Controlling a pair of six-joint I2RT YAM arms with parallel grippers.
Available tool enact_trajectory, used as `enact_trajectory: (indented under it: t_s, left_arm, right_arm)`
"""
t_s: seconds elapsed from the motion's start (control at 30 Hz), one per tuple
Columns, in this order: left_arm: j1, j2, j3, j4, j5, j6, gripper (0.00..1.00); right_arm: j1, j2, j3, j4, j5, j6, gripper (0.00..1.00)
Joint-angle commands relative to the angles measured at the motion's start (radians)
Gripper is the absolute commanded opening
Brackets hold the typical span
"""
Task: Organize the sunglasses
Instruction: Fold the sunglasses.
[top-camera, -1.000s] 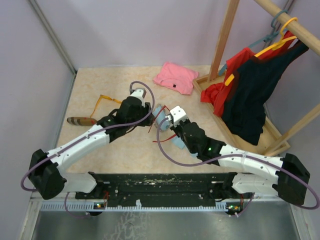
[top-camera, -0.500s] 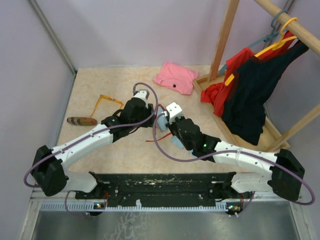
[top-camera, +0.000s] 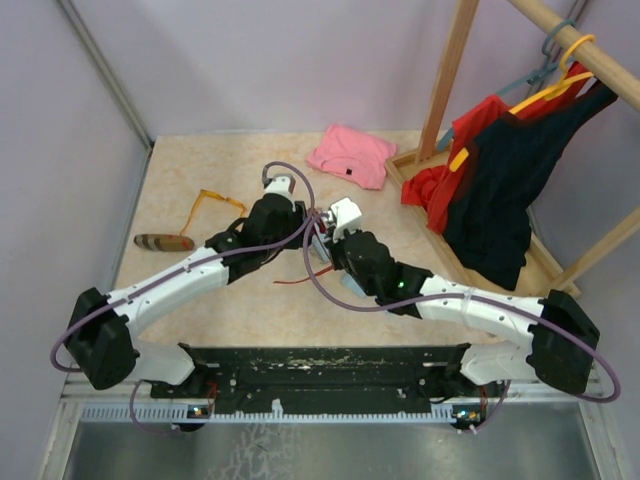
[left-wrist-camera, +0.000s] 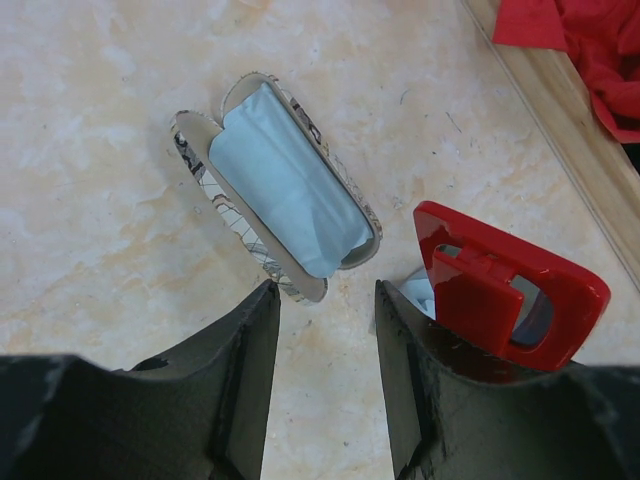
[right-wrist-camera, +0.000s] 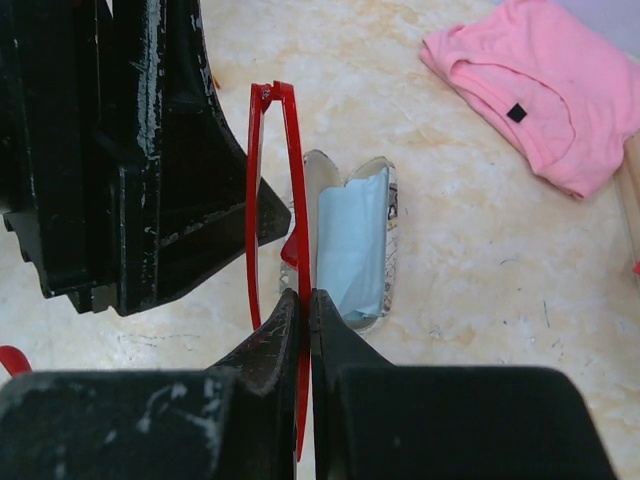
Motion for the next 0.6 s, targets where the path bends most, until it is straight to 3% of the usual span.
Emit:
enact_trajectory:
  t_s: [0.0, 0.23, 0.37, 0.57]
  left_arm:
    - [-0.009, 0.017, 0.021, 0.040, -0.038, -0.016, 0.49]
    - [-0.009, 0.028, 0.014, 0.059, -0.047, -0.011, 0.50]
    - [-0.008, 0.004, 0.016, 0.036, -0.085, 0.009, 0.52]
    - [-0.007, -0.145, -0.030, 0.014, -0.172, 0.096, 0.56]
  right_arm:
    - [0.011, 0.018, 0.073, 0.023, -0.038, 0.064, 0.00]
    - [0.010, 0.024, 0.075, 0.015, -0.047, 0.104, 0.00]
    - [0.002, 0.013, 0.074, -0.033, 0.043, 0.118, 0.00]
    - [-0.143, -0.042, 0.028, -0.082, 0.085, 0.211, 0.00]
